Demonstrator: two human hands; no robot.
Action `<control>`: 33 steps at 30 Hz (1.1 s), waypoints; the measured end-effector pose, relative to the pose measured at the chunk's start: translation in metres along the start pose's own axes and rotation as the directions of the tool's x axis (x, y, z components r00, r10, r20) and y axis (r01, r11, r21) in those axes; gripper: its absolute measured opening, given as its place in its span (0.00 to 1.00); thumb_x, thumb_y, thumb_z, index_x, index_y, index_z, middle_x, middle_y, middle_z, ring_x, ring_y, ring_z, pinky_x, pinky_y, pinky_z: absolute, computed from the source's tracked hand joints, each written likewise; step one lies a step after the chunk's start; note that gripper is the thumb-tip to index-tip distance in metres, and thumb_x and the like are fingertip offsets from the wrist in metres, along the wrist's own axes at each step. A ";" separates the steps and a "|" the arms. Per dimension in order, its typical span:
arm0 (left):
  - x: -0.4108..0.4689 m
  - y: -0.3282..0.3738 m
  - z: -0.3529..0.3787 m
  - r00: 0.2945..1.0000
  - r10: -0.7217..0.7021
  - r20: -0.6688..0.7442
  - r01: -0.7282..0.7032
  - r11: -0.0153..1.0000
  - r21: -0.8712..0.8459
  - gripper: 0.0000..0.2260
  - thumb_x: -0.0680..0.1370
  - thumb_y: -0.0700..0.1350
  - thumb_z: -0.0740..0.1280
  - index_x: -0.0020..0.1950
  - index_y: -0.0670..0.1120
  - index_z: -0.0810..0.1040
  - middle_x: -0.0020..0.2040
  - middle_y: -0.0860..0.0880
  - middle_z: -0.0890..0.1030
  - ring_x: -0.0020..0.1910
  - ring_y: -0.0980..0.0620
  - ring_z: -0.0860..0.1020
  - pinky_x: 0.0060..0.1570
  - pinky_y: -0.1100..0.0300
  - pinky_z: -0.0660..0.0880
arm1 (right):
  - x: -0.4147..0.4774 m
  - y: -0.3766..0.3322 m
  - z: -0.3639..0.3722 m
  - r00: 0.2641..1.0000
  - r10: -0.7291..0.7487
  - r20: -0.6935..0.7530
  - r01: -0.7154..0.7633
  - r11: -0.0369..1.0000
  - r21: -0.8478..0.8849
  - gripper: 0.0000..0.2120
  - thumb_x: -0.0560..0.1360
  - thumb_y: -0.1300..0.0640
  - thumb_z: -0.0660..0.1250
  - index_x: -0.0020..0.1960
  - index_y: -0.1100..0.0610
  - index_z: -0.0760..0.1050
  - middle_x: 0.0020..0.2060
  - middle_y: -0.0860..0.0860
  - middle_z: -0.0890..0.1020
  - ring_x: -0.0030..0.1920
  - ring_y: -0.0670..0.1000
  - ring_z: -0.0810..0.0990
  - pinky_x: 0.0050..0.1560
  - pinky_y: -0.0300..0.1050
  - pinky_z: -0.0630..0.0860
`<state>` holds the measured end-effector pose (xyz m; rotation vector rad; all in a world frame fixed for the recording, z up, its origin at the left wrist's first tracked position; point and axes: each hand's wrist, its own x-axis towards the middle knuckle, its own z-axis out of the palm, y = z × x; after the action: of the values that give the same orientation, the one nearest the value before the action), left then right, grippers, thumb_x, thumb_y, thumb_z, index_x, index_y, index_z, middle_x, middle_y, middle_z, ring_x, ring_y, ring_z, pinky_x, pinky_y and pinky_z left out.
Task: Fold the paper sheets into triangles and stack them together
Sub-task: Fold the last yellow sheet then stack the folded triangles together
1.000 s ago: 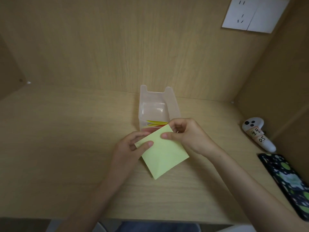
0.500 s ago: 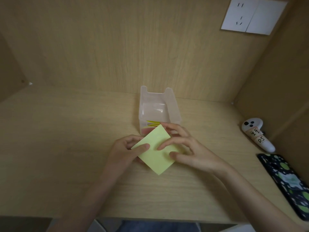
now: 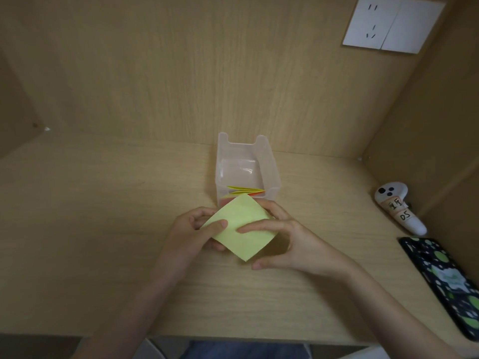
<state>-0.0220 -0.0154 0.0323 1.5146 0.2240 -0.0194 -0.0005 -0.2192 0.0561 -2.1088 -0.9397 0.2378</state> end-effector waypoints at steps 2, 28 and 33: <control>-0.001 0.000 -0.001 1.000 -0.012 0.017 0.012 1.000 -0.015 0.05 0.73 0.36 0.70 0.48 0.42 0.80 0.35 0.48 0.84 0.30 0.54 0.81 0.26 0.65 0.76 | -0.001 0.002 0.000 1.000 -0.018 -0.001 0.018 1.000 -0.004 0.25 0.64 0.57 0.78 0.59 0.53 0.79 0.70 0.46 0.63 0.72 0.41 0.57 0.70 0.32 0.54; -0.017 0.006 0.015 0.999 0.022 0.037 -0.020 0.997 -0.070 0.14 0.67 0.34 0.75 0.51 0.44 0.81 0.40 0.46 0.86 0.40 0.49 0.84 0.34 0.66 0.78 | 0.015 0.010 0.017 0.860 0.307 -0.407 0.033 0.763 0.645 0.16 0.66 0.70 0.72 0.51 0.60 0.76 0.41 0.55 0.83 0.39 0.49 0.79 0.30 0.41 0.77; -0.019 0.006 0.012 0.998 0.034 0.056 -0.034 0.999 -0.003 0.14 0.67 0.36 0.75 0.51 0.45 0.81 0.41 0.47 0.86 0.39 0.51 0.84 0.34 0.68 0.77 | 0.015 0.006 0.012 0.840 0.415 -0.350 -0.089 0.742 0.665 0.06 0.68 0.64 0.72 0.45 0.61 0.80 0.36 0.54 0.83 0.34 0.47 0.79 0.29 0.38 0.75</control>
<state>-0.0377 -0.0293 0.0421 1.5138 0.1535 -0.0343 0.0081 -0.2038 0.0456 -1.5363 -0.1963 0.1300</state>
